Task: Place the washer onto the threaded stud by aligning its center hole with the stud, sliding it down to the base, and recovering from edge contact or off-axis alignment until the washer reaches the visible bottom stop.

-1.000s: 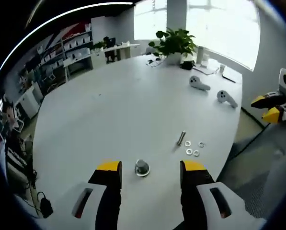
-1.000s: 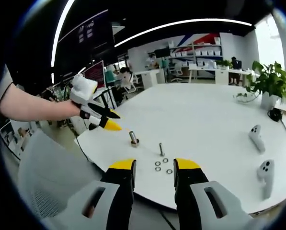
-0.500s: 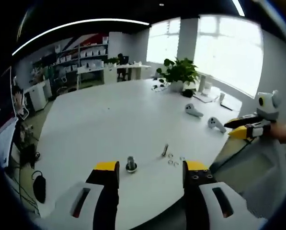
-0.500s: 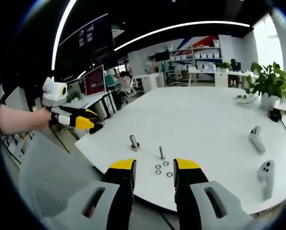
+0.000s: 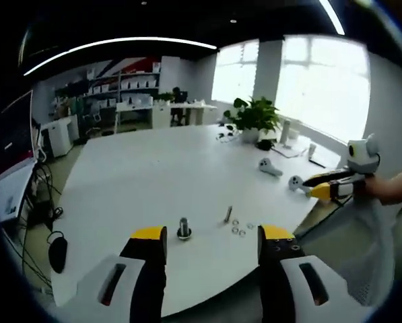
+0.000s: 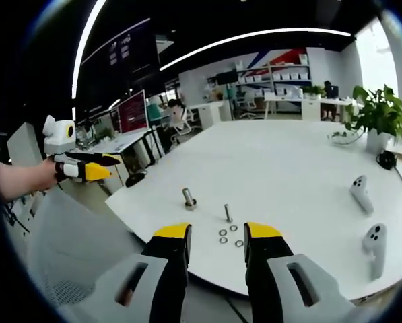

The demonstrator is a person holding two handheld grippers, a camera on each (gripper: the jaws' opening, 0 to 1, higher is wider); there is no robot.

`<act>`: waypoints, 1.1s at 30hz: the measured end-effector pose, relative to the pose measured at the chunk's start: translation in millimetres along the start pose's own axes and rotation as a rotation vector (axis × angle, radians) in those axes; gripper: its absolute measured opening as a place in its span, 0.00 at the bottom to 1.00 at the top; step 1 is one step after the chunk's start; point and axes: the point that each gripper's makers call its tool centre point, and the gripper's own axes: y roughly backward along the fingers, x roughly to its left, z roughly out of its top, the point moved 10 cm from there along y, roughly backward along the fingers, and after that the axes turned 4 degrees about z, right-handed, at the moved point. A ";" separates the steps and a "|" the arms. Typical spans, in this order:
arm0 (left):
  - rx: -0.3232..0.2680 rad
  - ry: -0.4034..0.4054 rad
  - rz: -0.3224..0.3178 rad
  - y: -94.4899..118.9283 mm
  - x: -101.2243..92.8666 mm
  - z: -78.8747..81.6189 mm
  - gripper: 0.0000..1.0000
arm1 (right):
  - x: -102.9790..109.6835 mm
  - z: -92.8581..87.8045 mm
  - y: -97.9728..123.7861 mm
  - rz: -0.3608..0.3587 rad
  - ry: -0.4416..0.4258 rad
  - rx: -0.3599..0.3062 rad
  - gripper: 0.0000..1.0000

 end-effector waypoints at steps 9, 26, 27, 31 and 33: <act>-0.063 0.026 0.003 8.6 -1.0 -7.8 0.51 | 1.1 -2.5 -1.4 0.006 0.003 0.031 0.34; -0.012 -0.147 0.013 4.1 -12.0 -14.7 0.41 | 6.7 -5.8 -6.4 0.055 0.019 0.097 0.35; -0.010 -0.147 0.015 4.3 -11.8 -14.7 0.41 | 7.4 -5.1 -6.4 0.062 0.014 0.092 0.35; -0.007 -0.160 0.020 4.6 -11.5 -16.2 0.41 | 11.1 -11.8 -11.7 0.132 0.011 0.184 0.39; 0.011 -0.183 0.019 3.4 -12.3 -18.6 0.41 | 11.7 -13.3 -14.0 0.155 0.005 0.205 0.42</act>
